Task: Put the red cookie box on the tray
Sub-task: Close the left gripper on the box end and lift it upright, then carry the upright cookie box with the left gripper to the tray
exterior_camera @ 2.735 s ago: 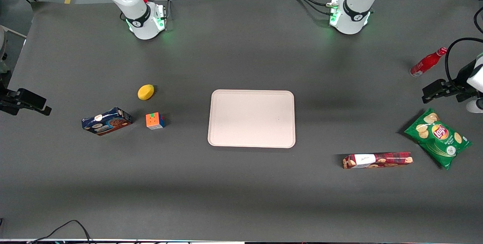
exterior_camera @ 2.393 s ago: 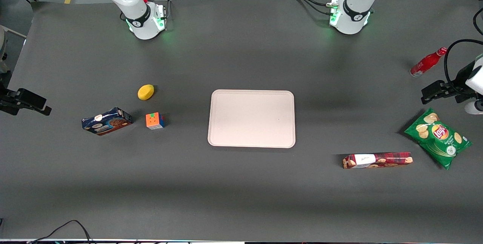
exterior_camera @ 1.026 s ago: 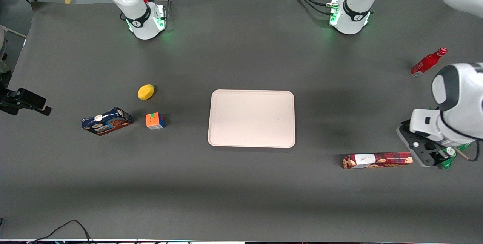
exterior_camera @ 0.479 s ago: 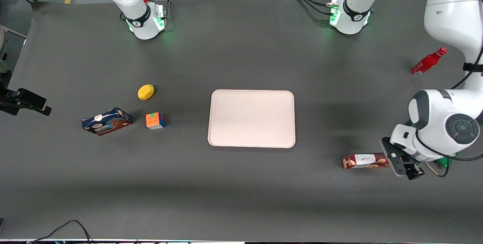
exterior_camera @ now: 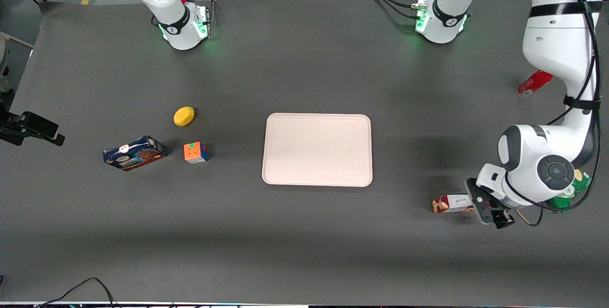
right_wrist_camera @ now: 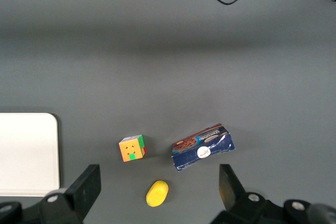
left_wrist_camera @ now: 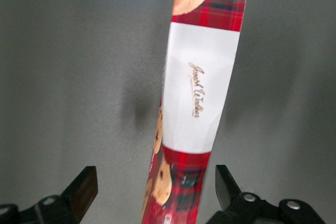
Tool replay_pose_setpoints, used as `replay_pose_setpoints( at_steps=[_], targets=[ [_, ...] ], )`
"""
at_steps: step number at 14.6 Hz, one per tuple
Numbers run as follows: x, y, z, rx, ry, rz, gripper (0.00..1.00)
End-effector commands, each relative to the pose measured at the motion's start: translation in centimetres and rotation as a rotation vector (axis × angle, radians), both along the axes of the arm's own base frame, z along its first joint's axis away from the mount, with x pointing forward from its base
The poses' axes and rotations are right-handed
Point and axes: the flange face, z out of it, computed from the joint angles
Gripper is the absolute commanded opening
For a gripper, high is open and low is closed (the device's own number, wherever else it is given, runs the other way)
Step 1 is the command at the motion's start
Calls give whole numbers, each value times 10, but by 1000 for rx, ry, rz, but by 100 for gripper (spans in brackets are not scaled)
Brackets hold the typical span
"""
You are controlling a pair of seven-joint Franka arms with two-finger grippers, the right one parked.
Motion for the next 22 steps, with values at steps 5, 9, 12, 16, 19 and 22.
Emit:
replay_pose_setpoints(
  at_steps=[5,9,12,16,19,22],
  targets=[
    [0,0,-22,-32,14,2,17],
    [1,3,-16,-34,16,12,0],
    [-1,5,22,-140,30,175,0],
    [-15,-4,77,-186,114,570,0],
    [-35,-46,112,-202,148,798,0],
    [-60,-107,133,-206,150,984,0]
  ],
)
